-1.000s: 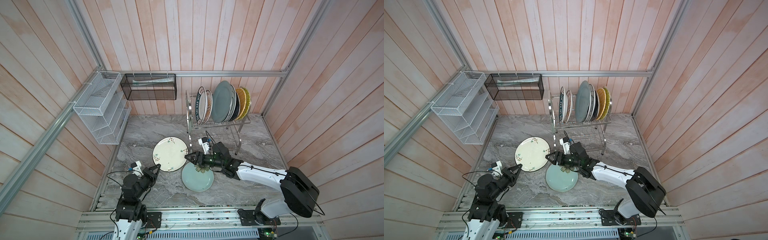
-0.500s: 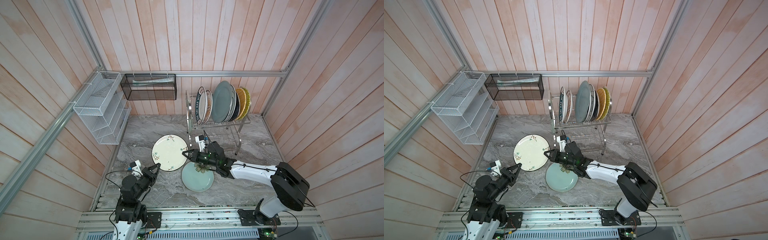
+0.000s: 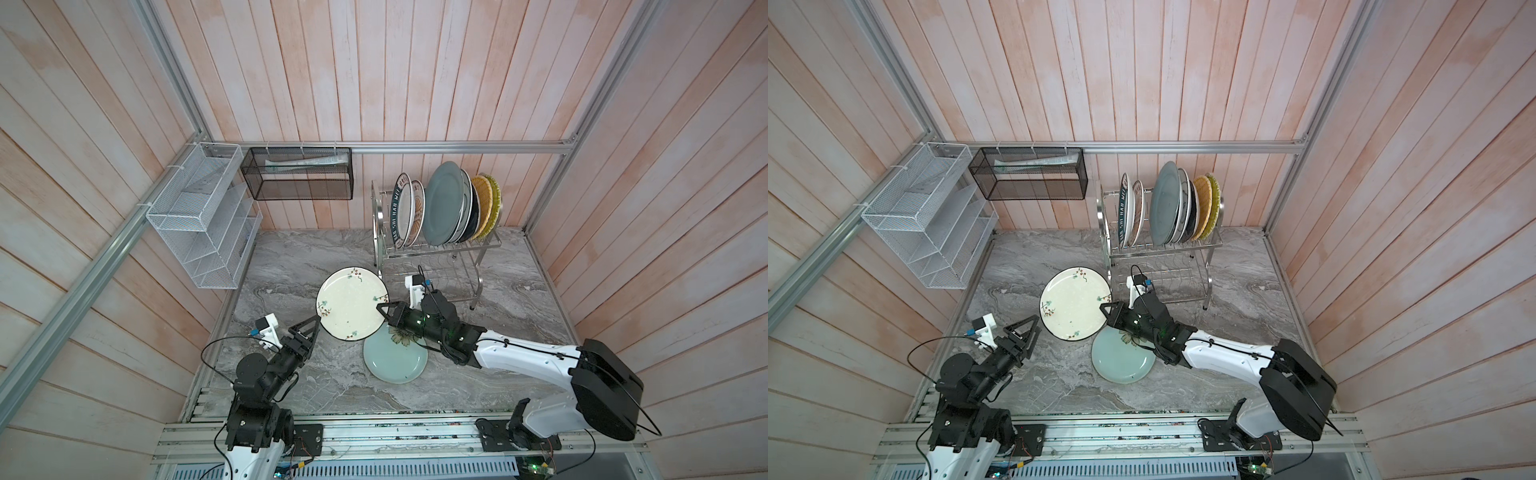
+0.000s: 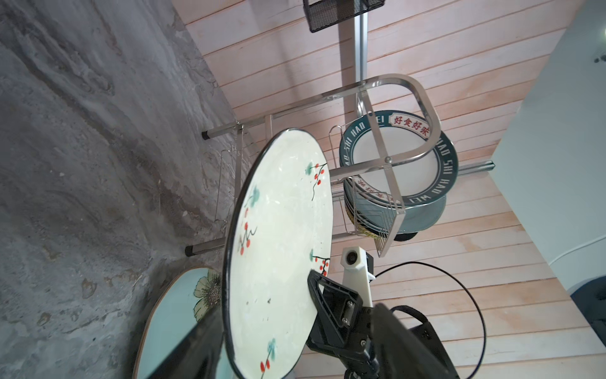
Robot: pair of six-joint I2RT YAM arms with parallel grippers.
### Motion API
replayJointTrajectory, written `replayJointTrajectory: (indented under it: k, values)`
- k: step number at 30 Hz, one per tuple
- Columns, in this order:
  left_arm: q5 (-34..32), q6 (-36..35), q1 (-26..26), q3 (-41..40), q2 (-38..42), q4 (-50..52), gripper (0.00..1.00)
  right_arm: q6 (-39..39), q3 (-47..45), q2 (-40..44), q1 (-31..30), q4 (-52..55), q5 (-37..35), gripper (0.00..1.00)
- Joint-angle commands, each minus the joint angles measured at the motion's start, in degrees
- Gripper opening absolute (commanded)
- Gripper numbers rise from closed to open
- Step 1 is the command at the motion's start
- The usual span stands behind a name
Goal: Load plates into a dish rack
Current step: Place the plate on the dish rack.
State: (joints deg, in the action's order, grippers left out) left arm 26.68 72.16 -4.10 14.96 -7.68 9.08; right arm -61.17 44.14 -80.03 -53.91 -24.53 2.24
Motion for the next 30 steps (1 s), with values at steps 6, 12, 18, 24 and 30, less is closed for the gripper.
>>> replayJointTrajectory:
  k: [6, 12, 18, 24, 30]
  values:
    - [-0.6, -9.3, 0.1, 7.3, 0.4, 5.2, 0.97, 7.1, -2.6, 18.6, 0.1, 8.6, -9.1, 0.00]
    - [-1.1, -19.4, 0.0, 14.1, -1.7, 8.2, 1.00, 15.2, 2.7, 30.9, 0.1, 24.2, -7.0, 0.00]
    - [1.1, -26.6, 0.0, 18.0, -5.6, 7.7, 1.00, 20.7, 12.9, 34.9, -0.1, 31.9, -3.6, 0.00]
    - [0.9, -31.7, 0.1, 19.8, -8.0, 9.2, 1.00, 28.7, 28.6, 29.8, -0.1, 37.1, -10.1, 0.00]
    - [5.0, -35.2, 0.1, 18.8, -9.1, 6.6, 1.00, 40.3, 52.8, 17.6, 0.0, 43.9, -21.8, 0.00]
